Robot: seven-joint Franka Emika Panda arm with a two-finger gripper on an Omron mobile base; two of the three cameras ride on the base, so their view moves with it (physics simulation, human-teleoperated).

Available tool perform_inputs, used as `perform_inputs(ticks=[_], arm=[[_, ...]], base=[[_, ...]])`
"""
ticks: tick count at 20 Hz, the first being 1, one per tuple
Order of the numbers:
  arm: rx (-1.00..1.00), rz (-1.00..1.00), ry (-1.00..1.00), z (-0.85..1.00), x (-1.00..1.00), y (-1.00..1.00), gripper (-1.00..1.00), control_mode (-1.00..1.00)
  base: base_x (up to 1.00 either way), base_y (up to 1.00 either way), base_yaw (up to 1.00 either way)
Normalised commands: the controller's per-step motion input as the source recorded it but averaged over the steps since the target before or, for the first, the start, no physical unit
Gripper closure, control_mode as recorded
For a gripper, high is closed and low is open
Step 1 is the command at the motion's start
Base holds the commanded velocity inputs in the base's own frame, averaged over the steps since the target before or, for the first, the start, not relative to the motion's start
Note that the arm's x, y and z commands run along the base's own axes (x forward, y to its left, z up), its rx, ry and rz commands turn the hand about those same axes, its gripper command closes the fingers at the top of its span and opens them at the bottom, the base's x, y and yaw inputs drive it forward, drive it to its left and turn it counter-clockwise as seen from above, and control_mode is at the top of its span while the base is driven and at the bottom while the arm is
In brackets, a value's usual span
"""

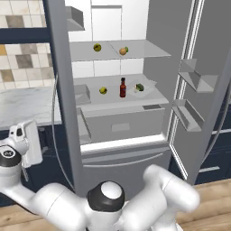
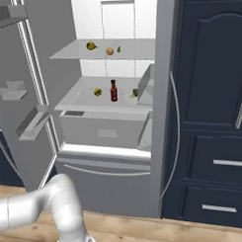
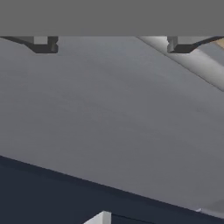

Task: Place the tupperware on the second highest shelf of the fridge. Make space for the tupperware among the existing items by rearranging them on the shelves if needed. Close the fridge door when finished.

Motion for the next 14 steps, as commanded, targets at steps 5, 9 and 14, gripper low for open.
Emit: perform_inputs(ticks=[5, 9, 14], arm=[[-0.03, -0.16, 0.04, -0.14, 0.35, -0.03, -1.0, -1.0], [-0.01, -0.17, 0.03, -0.2, 0.25, -0.39, -1.0, -1.0], [-0.03, -0.23, 0.0, -0.41, -0.06, -0.93, -1.0, -1.0]], base=[[0.0, 0.0, 0.0], [0.0, 0.0, 0.0], [0.0, 0.0, 0.0]])
